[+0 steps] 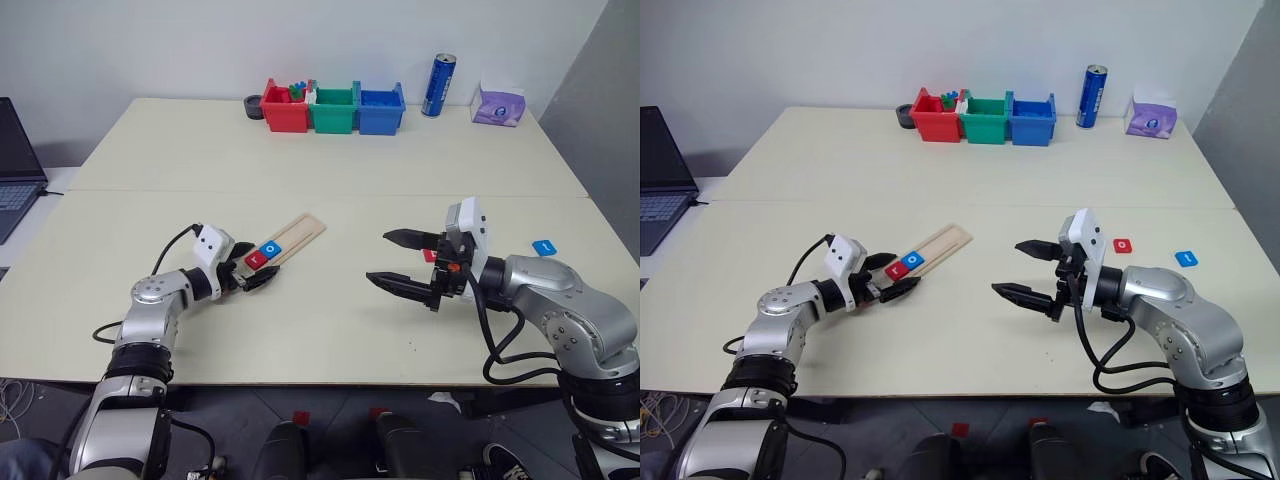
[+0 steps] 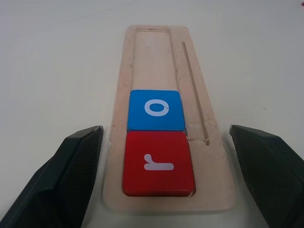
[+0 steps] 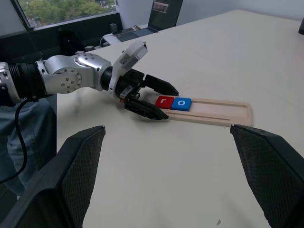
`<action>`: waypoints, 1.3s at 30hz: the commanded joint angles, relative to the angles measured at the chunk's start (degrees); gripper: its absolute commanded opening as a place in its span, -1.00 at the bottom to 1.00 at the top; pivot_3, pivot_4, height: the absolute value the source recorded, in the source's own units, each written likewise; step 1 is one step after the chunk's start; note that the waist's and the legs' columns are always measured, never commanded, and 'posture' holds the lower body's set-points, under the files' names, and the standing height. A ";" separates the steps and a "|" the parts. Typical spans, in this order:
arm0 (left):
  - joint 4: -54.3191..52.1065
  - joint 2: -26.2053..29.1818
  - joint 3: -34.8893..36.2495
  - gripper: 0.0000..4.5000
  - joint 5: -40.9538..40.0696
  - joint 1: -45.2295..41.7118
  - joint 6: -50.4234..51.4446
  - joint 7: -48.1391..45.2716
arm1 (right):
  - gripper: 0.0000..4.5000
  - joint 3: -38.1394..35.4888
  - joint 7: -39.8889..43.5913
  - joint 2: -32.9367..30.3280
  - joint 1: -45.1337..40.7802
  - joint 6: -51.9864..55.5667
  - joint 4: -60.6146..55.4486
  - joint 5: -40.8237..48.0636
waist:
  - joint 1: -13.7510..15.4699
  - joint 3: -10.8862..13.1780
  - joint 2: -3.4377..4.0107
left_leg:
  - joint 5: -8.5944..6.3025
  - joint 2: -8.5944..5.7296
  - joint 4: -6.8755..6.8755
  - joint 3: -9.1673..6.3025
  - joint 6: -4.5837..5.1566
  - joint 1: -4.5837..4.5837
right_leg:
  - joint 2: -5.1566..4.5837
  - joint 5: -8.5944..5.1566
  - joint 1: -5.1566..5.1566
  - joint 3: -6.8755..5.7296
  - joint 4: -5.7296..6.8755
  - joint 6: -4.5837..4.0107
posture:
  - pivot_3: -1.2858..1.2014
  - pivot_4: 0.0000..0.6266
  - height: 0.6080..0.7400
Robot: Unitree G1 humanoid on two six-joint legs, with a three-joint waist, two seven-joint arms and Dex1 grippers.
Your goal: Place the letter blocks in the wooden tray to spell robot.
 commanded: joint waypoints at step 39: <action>17.25 -3.94 -12.52 0.51 5.35 -15.42 -19.28 -35.46 | 1.00 -3.38 8.68 -9.91 9.04 -14.17 -5.21 -4.18 | -0.08 0.01 -0.02 | 0.00 -0.02 0.06 0.01 0.01 -0.04 | 0.09 -0.02 0.00 0.01 0.00 0.04 | 0.03 -0.52 1.00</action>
